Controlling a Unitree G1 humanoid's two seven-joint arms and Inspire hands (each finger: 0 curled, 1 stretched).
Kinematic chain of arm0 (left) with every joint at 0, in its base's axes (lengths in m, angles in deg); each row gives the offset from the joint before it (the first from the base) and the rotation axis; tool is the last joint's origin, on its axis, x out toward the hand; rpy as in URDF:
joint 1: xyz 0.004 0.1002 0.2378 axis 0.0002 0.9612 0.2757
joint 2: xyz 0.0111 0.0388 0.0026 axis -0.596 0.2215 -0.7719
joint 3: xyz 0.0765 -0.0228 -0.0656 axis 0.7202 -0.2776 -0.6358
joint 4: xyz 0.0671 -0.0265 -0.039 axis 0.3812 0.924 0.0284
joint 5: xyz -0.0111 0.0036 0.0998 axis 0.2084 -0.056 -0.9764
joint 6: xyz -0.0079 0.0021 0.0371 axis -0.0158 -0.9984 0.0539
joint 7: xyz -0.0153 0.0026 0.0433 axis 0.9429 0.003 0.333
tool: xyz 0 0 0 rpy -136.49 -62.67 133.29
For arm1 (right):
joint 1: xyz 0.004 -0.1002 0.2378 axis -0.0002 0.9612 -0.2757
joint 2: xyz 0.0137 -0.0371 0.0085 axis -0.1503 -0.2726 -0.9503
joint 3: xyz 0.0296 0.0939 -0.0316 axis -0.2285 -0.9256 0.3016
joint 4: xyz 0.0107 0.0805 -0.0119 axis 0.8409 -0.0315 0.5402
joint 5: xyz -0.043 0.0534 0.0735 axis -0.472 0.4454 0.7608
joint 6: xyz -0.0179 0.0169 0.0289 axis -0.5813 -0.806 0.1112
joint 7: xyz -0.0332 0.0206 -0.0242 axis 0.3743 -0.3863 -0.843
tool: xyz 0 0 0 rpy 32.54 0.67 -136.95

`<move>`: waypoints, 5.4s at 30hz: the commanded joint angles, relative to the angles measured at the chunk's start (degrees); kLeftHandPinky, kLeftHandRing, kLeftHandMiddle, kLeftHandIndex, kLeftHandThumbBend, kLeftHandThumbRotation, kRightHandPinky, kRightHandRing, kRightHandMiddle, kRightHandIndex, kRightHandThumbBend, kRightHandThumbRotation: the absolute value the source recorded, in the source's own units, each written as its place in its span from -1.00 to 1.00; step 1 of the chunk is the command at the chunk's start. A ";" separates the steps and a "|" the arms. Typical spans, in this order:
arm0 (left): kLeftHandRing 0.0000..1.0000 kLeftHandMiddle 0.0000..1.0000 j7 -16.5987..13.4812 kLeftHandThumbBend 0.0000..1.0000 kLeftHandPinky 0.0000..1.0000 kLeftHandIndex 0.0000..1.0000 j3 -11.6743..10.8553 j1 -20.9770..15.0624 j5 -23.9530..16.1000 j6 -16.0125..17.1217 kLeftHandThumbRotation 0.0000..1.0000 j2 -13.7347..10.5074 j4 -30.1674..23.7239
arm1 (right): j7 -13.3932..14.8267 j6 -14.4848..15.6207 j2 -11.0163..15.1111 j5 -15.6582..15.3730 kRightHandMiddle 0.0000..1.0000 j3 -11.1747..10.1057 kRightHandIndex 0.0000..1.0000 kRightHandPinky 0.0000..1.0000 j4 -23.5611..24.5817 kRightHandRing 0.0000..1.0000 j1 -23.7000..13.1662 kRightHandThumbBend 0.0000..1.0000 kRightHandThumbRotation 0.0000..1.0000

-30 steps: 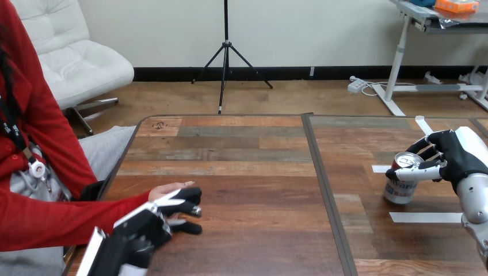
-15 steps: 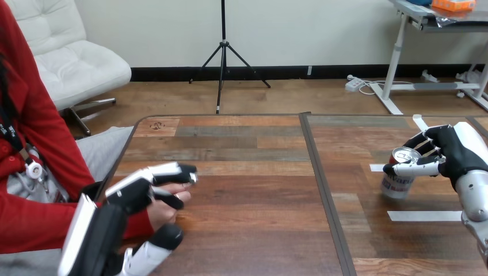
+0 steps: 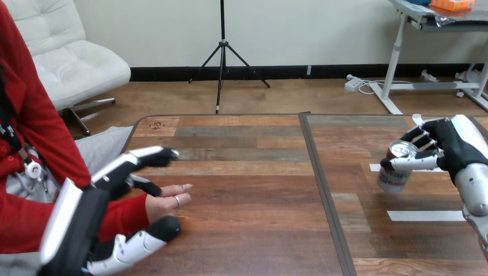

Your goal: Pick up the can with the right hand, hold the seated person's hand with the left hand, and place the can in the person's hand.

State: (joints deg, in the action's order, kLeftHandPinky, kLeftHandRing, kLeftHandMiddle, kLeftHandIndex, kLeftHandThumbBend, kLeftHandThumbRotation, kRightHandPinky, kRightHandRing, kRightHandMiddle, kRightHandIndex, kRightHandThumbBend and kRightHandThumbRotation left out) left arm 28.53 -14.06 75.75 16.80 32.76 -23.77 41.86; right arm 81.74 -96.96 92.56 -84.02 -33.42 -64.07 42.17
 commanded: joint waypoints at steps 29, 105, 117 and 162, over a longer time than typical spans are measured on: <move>0.52 0.62 -5.28 1.00 0.08 0.55 -6.00 -15.32 -21.17 -9.14 -0.12 -13.53 -4.71 | -1.91 -3.94 1.37 1.85 -0.07 -2.92 -0.04 -0.23 13.21 -0.16 -2.03 0.50 -1.00; 0.68 0.73 -8.93 1.00 0.66 0.68 15.22 -27.03 -42.80 -18.60 0.20 -25.80 20.45 | -4.31 -4.63 0.85 3.41 -0.06 -4.04 -0.04 -0.23 18.11 -0.15 -0.15 0.48 -1.00; 0.67 0.72 -10.70 1.00 0.61 0.67 17.31 -28.49 -45.65 -21.08 0.06 -26.49 23.30 | -4.45 -4.89 0.88 3.69 -0.06 -4.34 -0.05 -0.24 18.34 -0.16 -0.03 0.48 -1.00; 0.30 0.34 -15.72 0.89 0.16 0.31 23.36 -34.00 -46.54 -26.29 -0.83 -26.35 33.48 | -4.85 -6.38 0.92 3.73 -0.09 -5.08 -0.06 -0.30 18.46 -0.20 0.27 0.49 -1.00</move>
State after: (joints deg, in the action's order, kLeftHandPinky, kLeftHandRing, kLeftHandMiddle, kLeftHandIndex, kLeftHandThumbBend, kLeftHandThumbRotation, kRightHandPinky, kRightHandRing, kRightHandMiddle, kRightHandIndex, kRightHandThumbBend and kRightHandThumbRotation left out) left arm 13.31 8.58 44.85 -30.18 6.97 -48.69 73.78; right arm 76.21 -101.37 92.56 -81.47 -36.95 -49.42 44.55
